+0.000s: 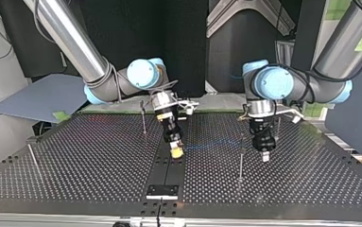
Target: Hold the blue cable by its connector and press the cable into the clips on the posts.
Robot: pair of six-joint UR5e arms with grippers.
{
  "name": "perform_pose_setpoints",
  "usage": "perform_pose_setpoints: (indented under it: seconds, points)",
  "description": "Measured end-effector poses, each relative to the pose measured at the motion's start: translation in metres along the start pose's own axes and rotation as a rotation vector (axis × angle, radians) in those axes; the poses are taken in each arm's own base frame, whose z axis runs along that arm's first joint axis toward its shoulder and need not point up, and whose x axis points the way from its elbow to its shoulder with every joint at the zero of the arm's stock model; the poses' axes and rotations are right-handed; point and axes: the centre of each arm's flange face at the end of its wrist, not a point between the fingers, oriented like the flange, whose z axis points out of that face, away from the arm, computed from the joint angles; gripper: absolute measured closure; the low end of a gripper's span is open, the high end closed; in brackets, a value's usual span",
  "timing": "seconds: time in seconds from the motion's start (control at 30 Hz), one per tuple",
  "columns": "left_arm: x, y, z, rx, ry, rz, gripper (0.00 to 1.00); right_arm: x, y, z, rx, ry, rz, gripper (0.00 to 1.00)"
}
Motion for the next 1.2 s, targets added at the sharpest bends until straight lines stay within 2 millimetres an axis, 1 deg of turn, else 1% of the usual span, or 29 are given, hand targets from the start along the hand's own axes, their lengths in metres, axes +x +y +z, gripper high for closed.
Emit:
perform_pose_setpoints:
  seconds: [0.27,0.3,0.33,0.37,0.4,0.43,0.47,0.5,0.53,0.6,0.83,0.9,0.93,1.0,1.2]
  points:
    - [-0.001,0.002,0.004,0.023,0.003,0.002,1.0,0.001,0.008,0.005,-0.008,0.011,-0.004,1.0]
    - [0.0,0.001,0.003,0.025,0.006,0.003,0.91,0.001,0.008,0.005,-0.008,0.009,-0.004,1.0]
    - [0.0,0.001,0.003,0.026,0.008,0.003,0.91,0.001,0.009,0.005,-0.009,0.007,-0.005,1.0]
    - [0.0,0.001,0.003,0.027,0.009,0.004,0.84,0.001,0.01,0.005,-0.01,0.003,-0.005,1.0]
    - [0.0,0.0,0.002,0.027,0.01,0.004,0.58,0.001,0.01,0.005,-0.01,0.002,-0.005,1.0]
    - [0.0,0.0,0.002,0.028,0.011,0.005,0.58,0.0,0.01,0.005,-0.011,0.0,-0.005,1.0]
    - [0.0,0.0,0.002,0.028,0.011,0.005,0.42,0.0,0.011,0.004,-0.012,-0.002,-0.006,1.0]
    - [0.0,0.0,0.002,0.027,0.011,0.005,0.33,0.0,0.012,0.004,-0.012,-0.003,-0.006,1.0]
    - [0.0,0.0,0.002,0.024,0.011,0.005,0.33,0.0,0.012,0.004,-0.013,-0.004,-0.006,1.0]
    - [0.0,0.0,0.001,0.014,0.01,0.006,0.19,-0.001,0.013,0.004,-0.015,-0.005,-0.007,1.0]
    - [0.0,0.005,0.002,-0.014,0.012,0.011,0.19,-0.001,0.014,0.004,-0.014,-0.009,-0.014,1.0]
    - [0.0,0.006,0.002,-0.015,0.015,0.014,0.09,-0.002,0.014,0.004,-0.015,-0.01,-0.016,1.0]
    - [0.0,0.006,0.002,-0.014,0.016,0.015,0.09,-0.002,0.014,0.004,-0.014,-0.011,-0.016,1.0]
    - [0.0,0.005,0.002,-0.009,0.017,0.015,0.0,-0.003,0.014,0.004,-0.014,-0.012,-0.017,1.0]
    - [0.0,0.005,0.002,0.002,0.019,0.011,0.0,-0.004,0.014,0.003,-0.014,-0.016,-0.017,1.0]
